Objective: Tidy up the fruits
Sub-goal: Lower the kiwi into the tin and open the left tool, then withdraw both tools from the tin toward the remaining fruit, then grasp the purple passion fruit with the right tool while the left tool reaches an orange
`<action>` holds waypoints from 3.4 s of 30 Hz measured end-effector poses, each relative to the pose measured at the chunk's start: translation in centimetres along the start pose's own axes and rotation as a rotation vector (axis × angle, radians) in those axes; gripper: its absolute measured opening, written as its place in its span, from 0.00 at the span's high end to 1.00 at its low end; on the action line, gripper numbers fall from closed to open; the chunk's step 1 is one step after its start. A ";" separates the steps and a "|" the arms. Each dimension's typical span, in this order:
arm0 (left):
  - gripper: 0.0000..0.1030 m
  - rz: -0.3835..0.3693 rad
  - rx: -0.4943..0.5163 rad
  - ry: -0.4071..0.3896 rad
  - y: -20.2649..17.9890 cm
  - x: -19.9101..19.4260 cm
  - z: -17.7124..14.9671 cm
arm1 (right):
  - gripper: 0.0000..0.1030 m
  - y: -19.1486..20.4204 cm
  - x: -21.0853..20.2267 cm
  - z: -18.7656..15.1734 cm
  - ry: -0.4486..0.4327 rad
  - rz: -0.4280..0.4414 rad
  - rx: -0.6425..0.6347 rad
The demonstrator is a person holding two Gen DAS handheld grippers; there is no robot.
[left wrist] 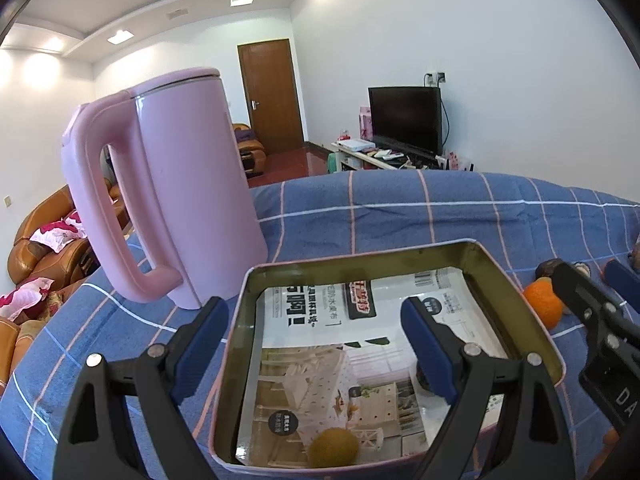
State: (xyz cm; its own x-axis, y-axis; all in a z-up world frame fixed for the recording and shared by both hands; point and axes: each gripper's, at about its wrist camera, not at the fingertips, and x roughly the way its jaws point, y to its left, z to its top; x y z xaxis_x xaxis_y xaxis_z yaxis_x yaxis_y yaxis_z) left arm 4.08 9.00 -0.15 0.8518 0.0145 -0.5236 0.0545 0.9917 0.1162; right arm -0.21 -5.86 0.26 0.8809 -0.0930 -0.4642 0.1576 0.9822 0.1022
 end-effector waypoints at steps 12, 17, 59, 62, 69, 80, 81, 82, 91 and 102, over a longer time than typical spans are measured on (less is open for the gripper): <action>0.12 -0.003 0.011 -0.075 -1.1 -2.1 -0.4 | 0.23 -2.6 -1.7 -0.4 0.009 -0.050 0.002; 0.11 0.010 -0.006 -0.073 -1.0 -2.4 -0.6 | 0.23 -4.4 -2.6 -0.5 0.009 -0.066 -0.007; 0.11 -0.412 0.251 0.106 -26.6 -2.4 3.0 | 0.23 -31.8 1.0 2.5 0.223 -0.264 0.213; 0.11 -0.421 0.253 0.128 -28.2 -1.4 3.3 | 0.23 -31.7 2.7 2.8 0.251 -0.259 0.193; 0.15 -0.424 0.319 0.170 -31.7 0.1 2.8 | 0.23 -32.6 5.2 2.2 0.348 -0.226 0.209; 0.30 -0.437 0.276 0.307 -34.4 3.4 2.9 | 0.54 -32.5 5.6 2.4 0.367 -0.242 0.170; 0.33 -0.438 0.270 0.315 -34.5 3.8 3.0 | 0.54 -32.6 5.5 2.4 0.364 -0.241 0.173; 0.37 -0.450 0.259 0.321 -34.6 3.9 3.2 | 0.54 -32.5 5.3 2.4 0.360 -0.242 0.175; 0.65 -0.512 0.254 0.228 -34.3 1.4 3.2 | 0.55 -31.2 2.0 2.9 0.221 -0.296 0.115; 0.65 -0.568 0.152 0.127 -27.9 -3.2 1.8 | 0.64 -30.3 -1.5 3.4 0.065 -0.237 0.106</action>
State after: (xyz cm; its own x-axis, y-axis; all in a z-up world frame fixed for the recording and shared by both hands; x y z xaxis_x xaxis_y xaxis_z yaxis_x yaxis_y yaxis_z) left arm 0.75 -18.97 -0.18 0.5989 -0.4880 -0.6350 0.5647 0.8195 -0.0973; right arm -4.83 -36.06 0.81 0.7841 -0.3044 -0.5409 0.4048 0.9114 0.0738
